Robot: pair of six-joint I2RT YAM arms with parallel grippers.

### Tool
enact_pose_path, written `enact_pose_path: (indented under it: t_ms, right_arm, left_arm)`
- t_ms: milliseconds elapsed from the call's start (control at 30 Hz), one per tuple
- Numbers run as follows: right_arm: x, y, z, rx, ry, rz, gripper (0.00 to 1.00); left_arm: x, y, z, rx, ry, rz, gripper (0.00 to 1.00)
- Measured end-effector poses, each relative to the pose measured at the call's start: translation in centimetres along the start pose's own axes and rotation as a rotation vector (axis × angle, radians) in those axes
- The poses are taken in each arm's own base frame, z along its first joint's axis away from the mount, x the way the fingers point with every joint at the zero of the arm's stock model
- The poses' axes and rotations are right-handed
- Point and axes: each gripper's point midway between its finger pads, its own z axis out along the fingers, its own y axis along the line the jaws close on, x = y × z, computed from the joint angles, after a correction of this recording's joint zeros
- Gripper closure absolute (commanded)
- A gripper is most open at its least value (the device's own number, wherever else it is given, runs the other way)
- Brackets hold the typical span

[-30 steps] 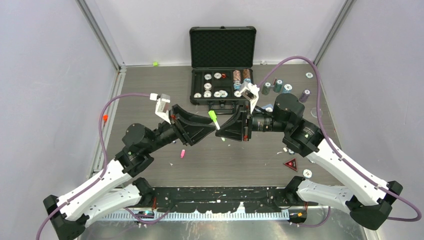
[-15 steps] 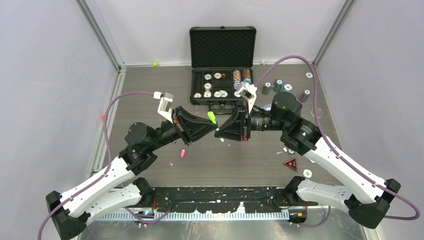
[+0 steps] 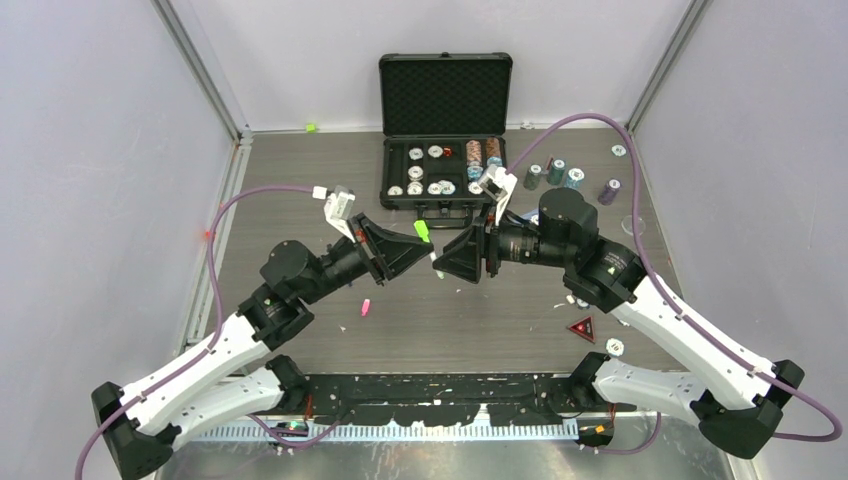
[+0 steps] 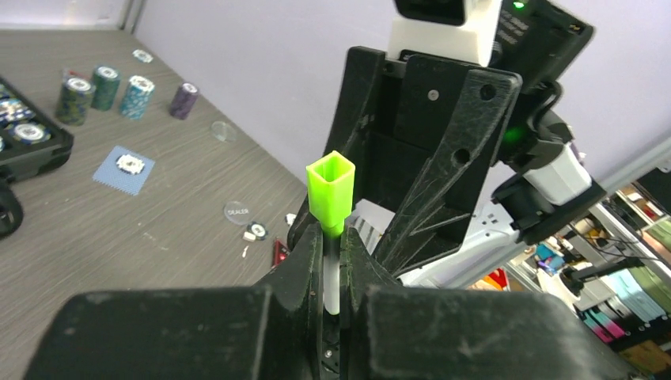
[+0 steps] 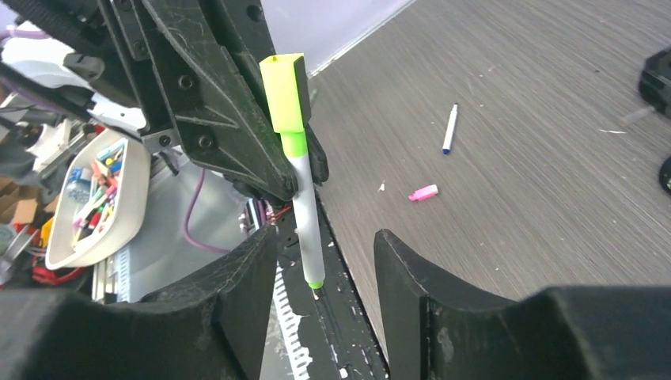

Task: Insert the pens into the pen caps

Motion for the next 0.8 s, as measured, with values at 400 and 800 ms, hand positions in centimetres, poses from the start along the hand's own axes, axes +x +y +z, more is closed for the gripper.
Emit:
enact_pose_path:
  t_ms: [400,800]
  right_arm:
    - [0.6,-1.5,1.1,0.046,0.023,0.017,0.64]
    - [1.0,-2.3,1.6,0.066,0.037,0.015,0.79]
  left_arm:
    - [1.2,2.9,0.9,-0.129,0.044,-0.025,1.0]
    - [1.2,3.5,0.8,-0.159,0.037,-0.029,1.0]
